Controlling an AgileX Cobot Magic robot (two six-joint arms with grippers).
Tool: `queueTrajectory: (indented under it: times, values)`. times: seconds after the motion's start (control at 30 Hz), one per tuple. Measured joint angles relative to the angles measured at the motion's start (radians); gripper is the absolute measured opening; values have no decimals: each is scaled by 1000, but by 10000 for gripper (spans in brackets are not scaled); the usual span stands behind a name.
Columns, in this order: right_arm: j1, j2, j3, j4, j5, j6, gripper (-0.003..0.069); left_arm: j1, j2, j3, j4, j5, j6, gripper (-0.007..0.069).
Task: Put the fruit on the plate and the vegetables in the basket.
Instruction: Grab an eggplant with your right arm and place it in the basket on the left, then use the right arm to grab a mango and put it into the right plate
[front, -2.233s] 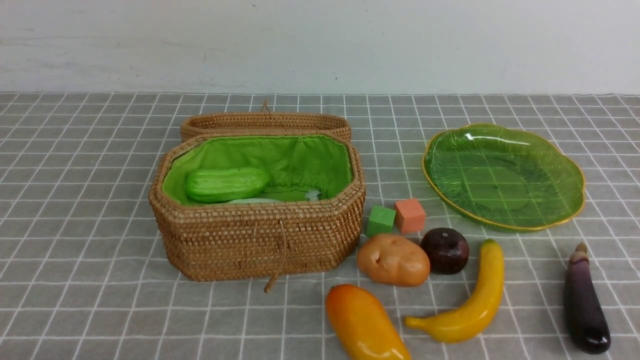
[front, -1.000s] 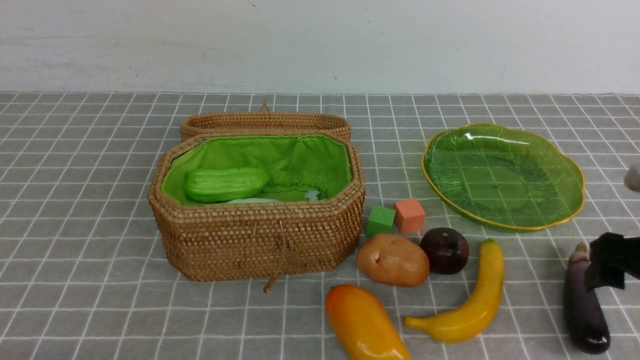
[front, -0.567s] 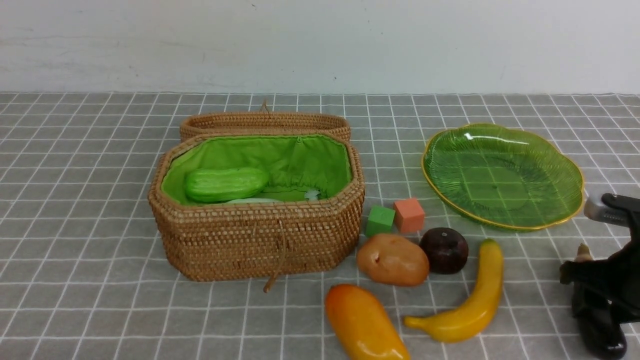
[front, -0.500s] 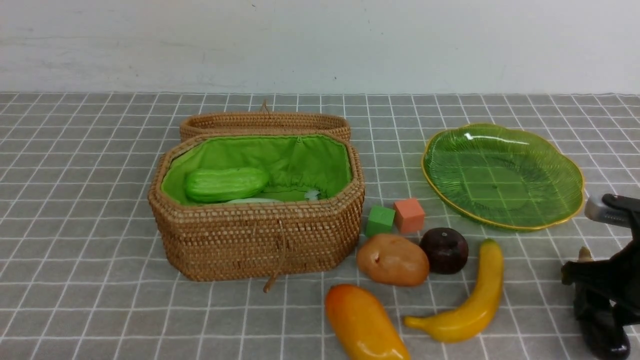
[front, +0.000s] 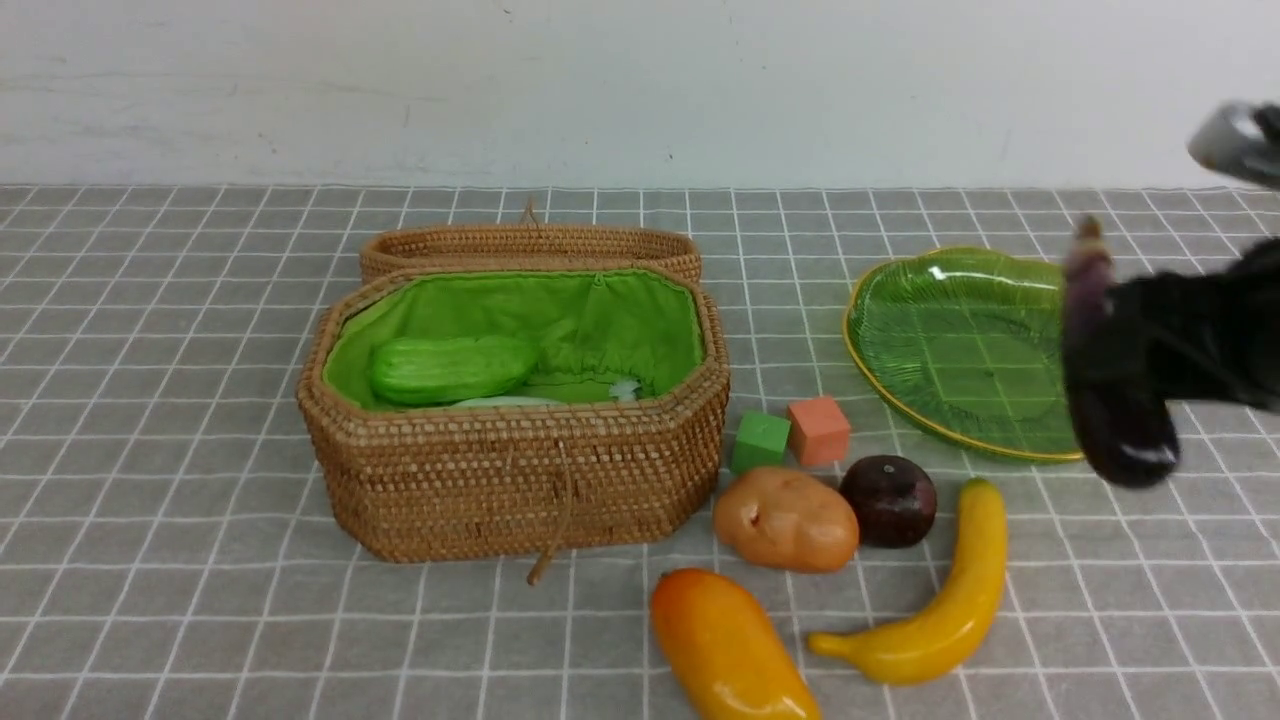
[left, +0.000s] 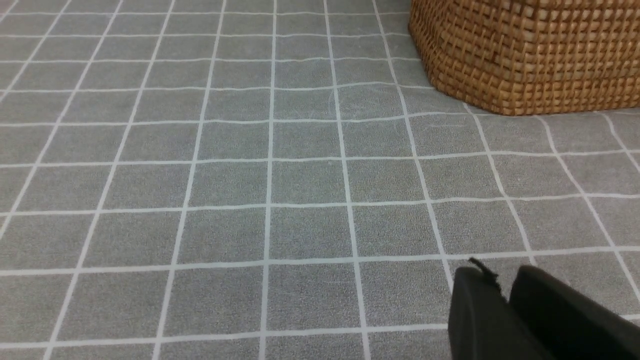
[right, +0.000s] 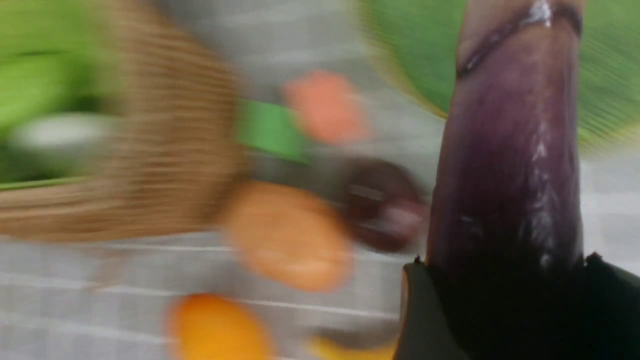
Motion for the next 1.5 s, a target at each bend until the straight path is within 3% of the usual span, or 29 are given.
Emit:
queueTrajectory:
  times: [0.1, 0.3, 0.53, 0.67, 0.9, 1.1, 1.5]
  values:
    - [115, 48, -121, 141, 2, -183, 384, 0, 0, 0, 0, 0, 0, 111]
    - [288, 248, -373, 202, 6, -459, 384, 0, 0, 0, 0, 0, 0, 115]
    - [372, 536, -633, 203, -21, -492, 384, 0, 0, 0, 0, 0, 0, 125]
    - [400, 649, -712, 136, -22, -492, 384, 0, 0, 0, 0, 0, 0, 129]
    - [418, 723, -727, 50, -26, -492, 406, 0, 0, 0, 0, 0, 0, 135]
    - [418, 731, -729, 47, -22, -492, 454, 0, 0, 0, 0, 0, 0, 143]
    - [418, 732, -730, 47, -16, -492, 465, 0, 0, 0, 0, 0, 0, 155]
